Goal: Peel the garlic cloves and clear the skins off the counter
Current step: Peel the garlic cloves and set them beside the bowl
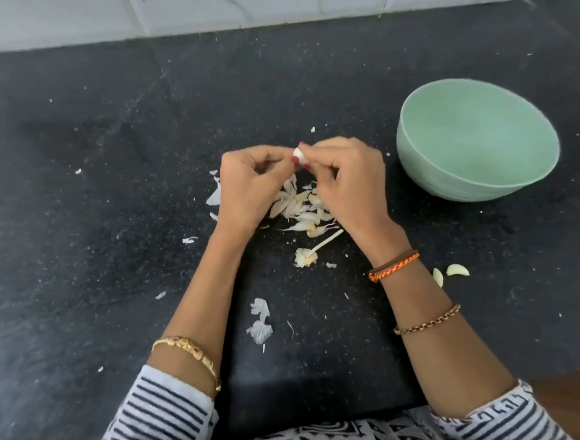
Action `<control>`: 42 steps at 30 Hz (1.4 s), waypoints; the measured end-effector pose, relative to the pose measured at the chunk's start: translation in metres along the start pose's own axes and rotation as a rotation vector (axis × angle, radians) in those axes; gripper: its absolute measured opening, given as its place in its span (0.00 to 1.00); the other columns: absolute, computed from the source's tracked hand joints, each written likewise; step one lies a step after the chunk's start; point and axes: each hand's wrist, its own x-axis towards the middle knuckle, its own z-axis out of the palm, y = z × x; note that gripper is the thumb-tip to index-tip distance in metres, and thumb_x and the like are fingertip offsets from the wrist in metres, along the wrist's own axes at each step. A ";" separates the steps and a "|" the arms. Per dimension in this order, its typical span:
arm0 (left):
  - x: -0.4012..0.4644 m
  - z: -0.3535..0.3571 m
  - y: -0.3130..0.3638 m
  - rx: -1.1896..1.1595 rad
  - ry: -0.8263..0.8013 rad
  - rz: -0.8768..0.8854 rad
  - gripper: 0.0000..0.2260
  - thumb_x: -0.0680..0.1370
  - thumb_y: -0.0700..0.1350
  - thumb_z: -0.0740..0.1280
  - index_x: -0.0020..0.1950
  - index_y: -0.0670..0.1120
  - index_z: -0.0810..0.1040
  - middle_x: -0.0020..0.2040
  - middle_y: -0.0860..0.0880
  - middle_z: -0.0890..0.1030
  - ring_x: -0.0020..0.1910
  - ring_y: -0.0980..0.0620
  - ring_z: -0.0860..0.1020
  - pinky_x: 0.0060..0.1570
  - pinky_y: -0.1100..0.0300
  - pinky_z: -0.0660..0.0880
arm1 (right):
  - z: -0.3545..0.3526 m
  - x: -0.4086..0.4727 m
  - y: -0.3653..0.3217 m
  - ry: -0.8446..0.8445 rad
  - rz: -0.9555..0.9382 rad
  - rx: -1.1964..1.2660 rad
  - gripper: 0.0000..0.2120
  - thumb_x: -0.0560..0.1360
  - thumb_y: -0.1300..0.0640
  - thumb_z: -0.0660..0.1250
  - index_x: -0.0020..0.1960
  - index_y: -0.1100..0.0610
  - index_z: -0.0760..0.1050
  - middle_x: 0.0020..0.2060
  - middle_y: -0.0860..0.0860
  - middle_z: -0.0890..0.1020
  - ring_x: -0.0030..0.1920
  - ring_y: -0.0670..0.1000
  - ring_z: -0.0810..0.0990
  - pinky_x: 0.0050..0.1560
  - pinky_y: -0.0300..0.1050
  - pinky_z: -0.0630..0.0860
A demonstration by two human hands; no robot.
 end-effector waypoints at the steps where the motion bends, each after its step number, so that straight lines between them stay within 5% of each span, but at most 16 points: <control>1: 0.000 0.001 0.003 -0.037 0.008 -0.007 0.05 0.71 0.41 0.69 0.45 0.44 0.83 0.38 0.43 0.84 0.39 0.41 0.81 0.44 0.50 0.78 | -0.002 0.001 0.002 0.016 -0.005 -0.010 0.10 0.71 0.68 0.66 0.49 0.60 0.82 0.39 0.54 0.84 0.39 0.55 0.81 0.42 0.48 0.77; 3: 0.001 0.002 0.003 -0.073 0.009 0.000 0.05 0.71 0.41 0.69 0.44 0.44 0.83 0.38 0.51 0.84 0.40 0.49 0.82 0.45 0.53 0.78 | -0.005 0.002 0.004 0.041 -0.011 -0.016 0.10 0.72 0.67 0.66 0.49 0.60 0.83 0.39 0.53 0.84 0.38 0.55 0.80 0.40 0.47 0.77; 8: 0.000 0.001 0.002 -0.034 -0.039 0.004 0.04 0.68 0.49 0.69 0.37 0.55 0.84 0.37 0.29 0.78 0.36 0.44 0.73 0.37 0.44 0.73 | -0.003 -0.001 0.004 0.037 -0.048 0.013 0.08 0.70 0.66 0.67 0.45 0.60 0.84 0.35 0.53 0.84 0.34 0.54 0.80 0.34 0.49 0.78; 15: 0.000 -0.001 0.005 -0.080 -0.027 -0.045 0.06 0.64 0.51 0.68 0.34 0.53 0.84 0.38 0.26 0.76 0.37 0.45 0.72 0.40 0.52 0.70 | 0.000 -0.001 0.003 0.059 -0.132 -0.010 0.09 0.73 0.63 0.64 0.44 0.61 0.83 0.32 0.53 0.81 0.32 0.54 0.76 0.30 0.44 0.73; 19: 0.000 -0.002 0.004 -0.121 -0.014 -0.041 0.06 0.64 0.50 0.69 0.34 0.49 0.83 0.38 0.28 0.77 0.36 0.44 0.73 0.40 0.51 0.71 | -0.004 0.000 0.005 0.003 -0.074 0.143 0.07 0.71 0.66 0.68 0.47 0.61 0.83 0.36 0.53 0.83 0.37 0.52 0.80 0.36 0.46 0.77; 23: 0.001 -0.004 0.002 -0.093 -0.017 0.004 0.03 0.69 0.43 0.71 0.36 0.48 0.84 0.38 0.29 0.78 0.36 0.44 0.74 0.40 0.51 0.72 | -0.008 0.000 0.006 -0.065 0.055 0.311 0.08 0.71 0.64 0.69 0.50 0.63 0.82 0.42 0.51 0.84 0.44 0.44 0.81 0.44 0.34 0.77; 31: -0.001 0.001 0.000 -0.106 0.052 0.044 0.05 0.70 0.38 0.70 0.45 0.42 0.83 0.33 0.56 0.83 0.37 0.51 0.79 0.42 0.58 0.76 | -0.006 -0.002 -0.004 -0.012 0.186 0.343 0.08 0.73 0.63 0.67 0.50 0.62 0.82 0.41 0.51 0.84 0.38 0.41 0.81 0.38 0.33 0.75; 35: -0.003 0.004 0.004 -0.117 0.077 0.058 0.05 0.70 0.37 0.69 0.45 0.42 0.82 0.34 0.56 0.83 0.38 0.53 0.80 0.43 0.59 0.77 | -0.004 -0.002 -0.009 0.025 0.242 0.353 0.08 0.73 0.64 0.68 0.50 0.61 0.82 0.42 0.52 0.85 0.41 0.44 0.83 0.41 0.38 0.79; 39: 0.000 -0.002 0.001 0.003 0.021 0.162 0.05 0.72 0.40 0.70 0.45 0.49 0.83 0.36 0.58 0.83 0.39 0.48 0.79 0.46 0.53 0.76 | -0.012 0.002 -0.016 0.006 0.445 0.611 0.08 0.73 0.66 0.69 0.51 0.59 0.81 0.39 0.50 0.84 0.40 0.45 0.83 0.42 0.40 0.80; 42: -0.001 -0.003 -0.003 0.240 0.061 0.292 0.05 0.72 0.45 0.71 0.46 0.52 0.82 0.37 0.61 0.79 0.42 0.56 0.73 0.49 0.67 0.69 | -0.018 0.005 -0.017 -0.074 0.593 0.715 0.08 0.72 0.67 0.68 0.49 0.59 0.81 0.37 0.50 0.83 0.37 0.44 0.82 0.38 0.35 0.77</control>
